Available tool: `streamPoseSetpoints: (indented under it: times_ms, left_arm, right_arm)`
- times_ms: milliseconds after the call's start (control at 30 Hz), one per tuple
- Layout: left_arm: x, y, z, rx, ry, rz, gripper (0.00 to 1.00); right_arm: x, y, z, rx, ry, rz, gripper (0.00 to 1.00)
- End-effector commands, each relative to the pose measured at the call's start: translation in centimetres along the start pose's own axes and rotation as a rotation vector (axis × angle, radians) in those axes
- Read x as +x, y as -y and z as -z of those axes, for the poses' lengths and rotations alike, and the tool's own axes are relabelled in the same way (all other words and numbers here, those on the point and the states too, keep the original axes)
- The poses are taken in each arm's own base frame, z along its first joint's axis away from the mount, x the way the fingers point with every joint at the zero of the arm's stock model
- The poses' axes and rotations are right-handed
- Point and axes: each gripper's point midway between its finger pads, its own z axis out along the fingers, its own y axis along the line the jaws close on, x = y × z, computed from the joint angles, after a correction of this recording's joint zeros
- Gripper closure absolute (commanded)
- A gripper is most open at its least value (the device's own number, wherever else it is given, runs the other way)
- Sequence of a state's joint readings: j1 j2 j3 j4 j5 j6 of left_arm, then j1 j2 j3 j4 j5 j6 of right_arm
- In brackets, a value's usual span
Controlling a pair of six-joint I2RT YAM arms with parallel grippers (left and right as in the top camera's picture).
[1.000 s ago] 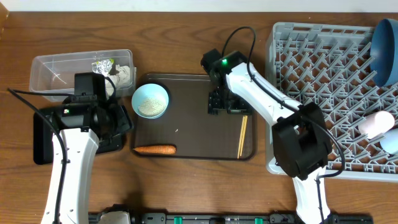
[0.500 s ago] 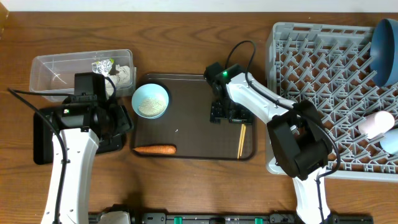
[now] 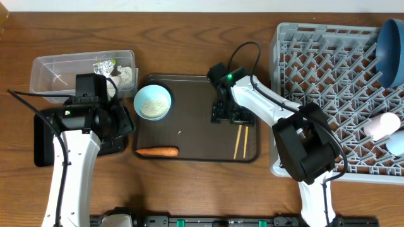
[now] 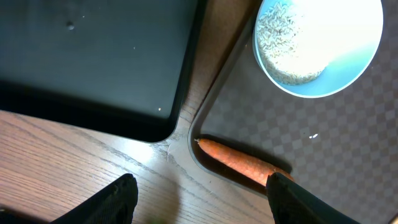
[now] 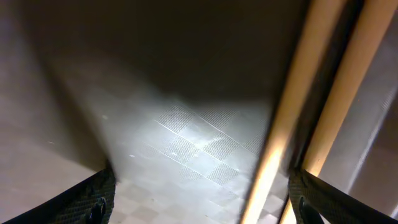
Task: Sort waste into correct bins and load items into the dishwasher rack
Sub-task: 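Reach the right gripper to the tray and grasp one chopstick, then carry the chopstick right and drop it into the dish rack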
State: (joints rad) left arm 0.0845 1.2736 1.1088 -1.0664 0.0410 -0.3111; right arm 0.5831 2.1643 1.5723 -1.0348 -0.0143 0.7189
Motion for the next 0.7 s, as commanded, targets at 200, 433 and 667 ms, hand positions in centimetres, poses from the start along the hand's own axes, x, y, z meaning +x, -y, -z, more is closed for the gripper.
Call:
streamPoseSetpoints:
  times_ms: [200, 433, 667]
  left_arm:
    - [-0.2, -0.4, 0.3, -0.013, 0.014, 0.01, 0.31]
    - [-0.2, -0.4, 0.3, -0.012, 0.014, 0.01, 0.31]
    - [-0.2, -0.4, 0.3, -0.012, 0.014, 0.01, 0.31]
  right_arm:
    - [1.1, 0.6, -1.7, 0.05, -0.039, 0.025, 0.22]
    - [1.8, 1.9, -2.6, 0.094, -0.049, 0.003, 0.62]
    - [2.7, 2.7, -3.5, 0.117, -0.074, 0.008, 0.88]
